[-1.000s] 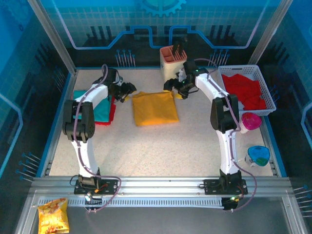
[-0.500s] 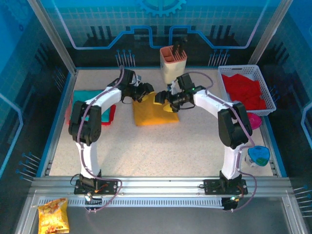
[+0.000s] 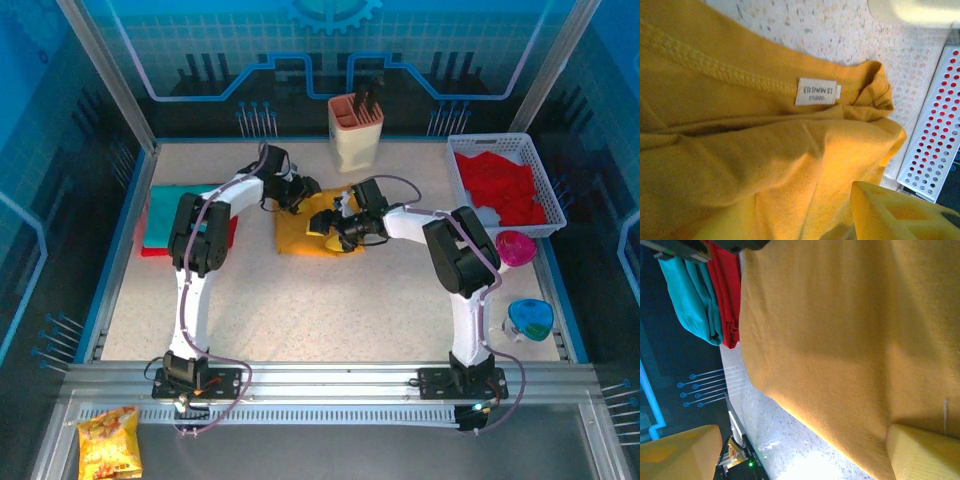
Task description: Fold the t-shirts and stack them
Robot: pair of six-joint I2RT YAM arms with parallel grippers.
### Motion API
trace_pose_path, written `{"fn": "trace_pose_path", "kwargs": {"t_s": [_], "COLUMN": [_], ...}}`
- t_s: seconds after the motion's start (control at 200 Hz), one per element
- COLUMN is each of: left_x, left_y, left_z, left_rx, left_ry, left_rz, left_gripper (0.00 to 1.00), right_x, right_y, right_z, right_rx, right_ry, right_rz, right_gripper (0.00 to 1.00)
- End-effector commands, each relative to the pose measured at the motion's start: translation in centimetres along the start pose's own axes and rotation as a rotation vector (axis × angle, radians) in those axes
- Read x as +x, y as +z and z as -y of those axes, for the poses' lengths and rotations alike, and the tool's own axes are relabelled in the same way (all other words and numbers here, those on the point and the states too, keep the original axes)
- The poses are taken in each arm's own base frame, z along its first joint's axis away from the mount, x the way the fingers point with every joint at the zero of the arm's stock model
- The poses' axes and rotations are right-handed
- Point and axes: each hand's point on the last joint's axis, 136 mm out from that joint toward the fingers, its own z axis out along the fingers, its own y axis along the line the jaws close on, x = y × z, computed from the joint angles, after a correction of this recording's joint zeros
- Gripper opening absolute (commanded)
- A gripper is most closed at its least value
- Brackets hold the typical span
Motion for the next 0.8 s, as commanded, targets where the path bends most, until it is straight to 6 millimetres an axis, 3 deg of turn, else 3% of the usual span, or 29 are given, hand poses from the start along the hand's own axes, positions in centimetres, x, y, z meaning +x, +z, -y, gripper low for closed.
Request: {"fn": "trace_pose_path", "kwargs": {"t_s": [0.0,0.185,0.305,0.405,0.545,0.795], "left_x": [-2.2,-1.9,0.8,3.4,7.0,11.2], "left_y": [-1.4,-6.5,-8.8,-9.4,-8.7,-4.2], "left_z": [-1.0,2.7,4.8,4.9,4.1,0.4], "left_rx": [-0.025,0.028,0.1,0.135,0.159,0.106], "left_ry": [0.012,0.073,0.067,0.041,0.009,-0.054], "left_rz": [0.019,0.045,0.045,0.036,0.016,-0.093], "left_gripper": [0.53,0.54,0.54,0.54,0.54,0.53], "right_x": [1.3,-0.3,-2.0,-2.7,-2.8,-2.0], "right_y": [0.4,-2.2,-4.4,-5.4,-5.6,-4.4], "right_z": [2.0,-1.9,-4.8,-6.4,-6.3,-2.0], "right_rx": [0.041,0.016,-0.009,-0.036,-0.029,-0.02], "right_ry": [0.058,-0.008,-0.042,-0.046,-0.031,0.062], "right_rz": [-0.033,0.021,0.075,0.099,0.11,0.102], "right_gripper": [0.86,0.87,0.88,0.88,0.88,0.87]}}
